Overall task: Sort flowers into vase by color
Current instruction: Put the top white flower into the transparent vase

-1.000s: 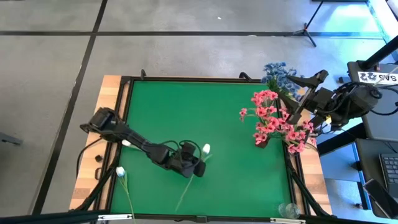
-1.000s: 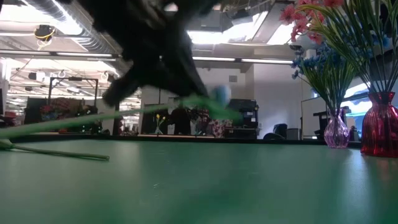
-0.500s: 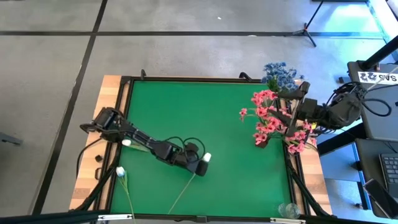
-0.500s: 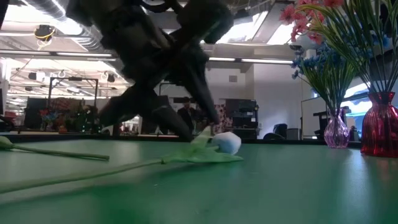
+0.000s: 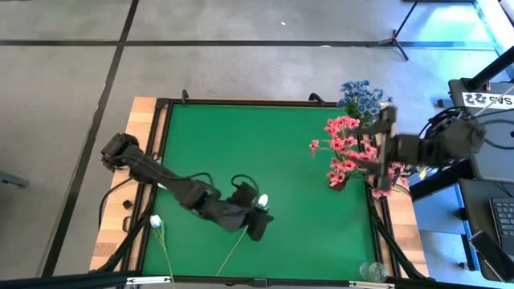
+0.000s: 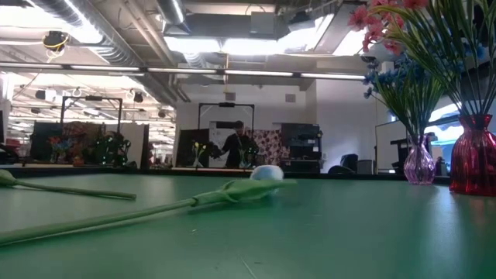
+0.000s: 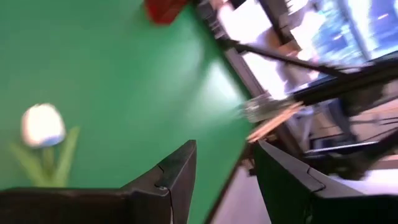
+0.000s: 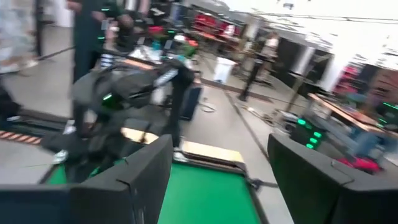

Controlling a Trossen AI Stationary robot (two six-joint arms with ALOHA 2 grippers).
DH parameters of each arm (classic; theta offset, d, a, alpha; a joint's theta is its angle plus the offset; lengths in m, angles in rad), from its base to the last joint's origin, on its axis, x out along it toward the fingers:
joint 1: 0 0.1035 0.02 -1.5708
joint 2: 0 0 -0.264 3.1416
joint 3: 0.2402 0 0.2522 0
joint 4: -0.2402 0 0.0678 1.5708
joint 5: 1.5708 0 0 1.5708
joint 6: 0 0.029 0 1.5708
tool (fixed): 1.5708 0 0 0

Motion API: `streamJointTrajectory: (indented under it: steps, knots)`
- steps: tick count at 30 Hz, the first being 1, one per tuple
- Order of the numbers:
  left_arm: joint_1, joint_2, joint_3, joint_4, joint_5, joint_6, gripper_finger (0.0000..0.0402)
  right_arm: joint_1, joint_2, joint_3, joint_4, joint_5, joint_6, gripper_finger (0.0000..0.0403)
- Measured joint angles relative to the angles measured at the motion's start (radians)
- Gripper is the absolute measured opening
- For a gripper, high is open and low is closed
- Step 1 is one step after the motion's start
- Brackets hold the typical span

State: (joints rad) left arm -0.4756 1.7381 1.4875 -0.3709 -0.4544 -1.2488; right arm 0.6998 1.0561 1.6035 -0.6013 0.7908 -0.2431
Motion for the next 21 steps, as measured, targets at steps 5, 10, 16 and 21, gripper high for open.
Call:
streamJointTrajectory:
  steps: [5,10,16,21]
  knots:
    - [-0.053,-0.035,0.079,0.001,-0.16,0.106,0.0155,0.001,0.174,0.16,-0.016,-0.059,0.025,0.0264]
    - [-0.019,-0.07,0.124,-0.003,-0.224,0.224,0.0155,0.001,0.307,0.303,-0.115,-0.182,0.199,0.0264]
    - [0.102,-0.146,0.128,-0.002,-0.179,0.421,0.0155,0.029,0.406,0.346,-0.162,-0.206,0.362,0.0264]
    - [0.184,-0.226,0.128,-0.046,-0.134,0.573,0.0155,0.085,0.468,0.349,-0.164,-0.192,0.513,0.0264]
